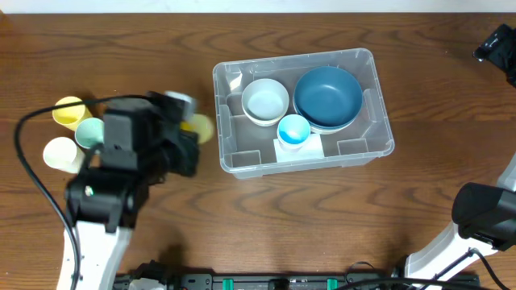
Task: Pack container
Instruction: 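Place the yellow cup into the light blue cup in the bin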
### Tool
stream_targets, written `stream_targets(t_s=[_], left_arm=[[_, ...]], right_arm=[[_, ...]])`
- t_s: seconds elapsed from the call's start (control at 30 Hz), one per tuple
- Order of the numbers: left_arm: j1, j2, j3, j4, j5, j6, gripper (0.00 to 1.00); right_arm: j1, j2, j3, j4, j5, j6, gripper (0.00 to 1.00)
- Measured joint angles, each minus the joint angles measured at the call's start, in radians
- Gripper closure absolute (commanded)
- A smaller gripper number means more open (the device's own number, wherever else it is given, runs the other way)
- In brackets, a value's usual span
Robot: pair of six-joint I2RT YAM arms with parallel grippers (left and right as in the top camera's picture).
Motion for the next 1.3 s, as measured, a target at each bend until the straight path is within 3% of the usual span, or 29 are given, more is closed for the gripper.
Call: stream_targets(t_s=[0.2, 0.37, 0.7, 0.93, 1.3], left_arm=[[-0.23, 0.008, 0.008, 0.107, -0.026, 0.03, 0.94], [-0.324, 0.122, 0.1, 0.067, -0.117, 0.029, 0.94], [-0.349, 0.419, 0.486, -0.114, -0.205, 0.03, 0.94], [-0.349, 0.583, 0.661, -0.079, -0.216, 0.03, 0.94], [-0.38, 0.758, 0.74, -0.143, -0.218, 0.056, 0.94]], right_arm=[[0.0, 0.0, 0.0, 0.0, 0.0, 0.0, 0.01], [0.0, 0.0, 0.0, 0.0, 0.0, 0.0, 0.01], [0.0, 0.0, 0.0, 0.0, 0.0, 0.0, 0.01], [0.0, 0.0, 0.0, 0.0, 0.0, 0.0, 0.01], [0.0, 0.0, 0.0, 0.0, 0.0, 0.0, 0.01]])
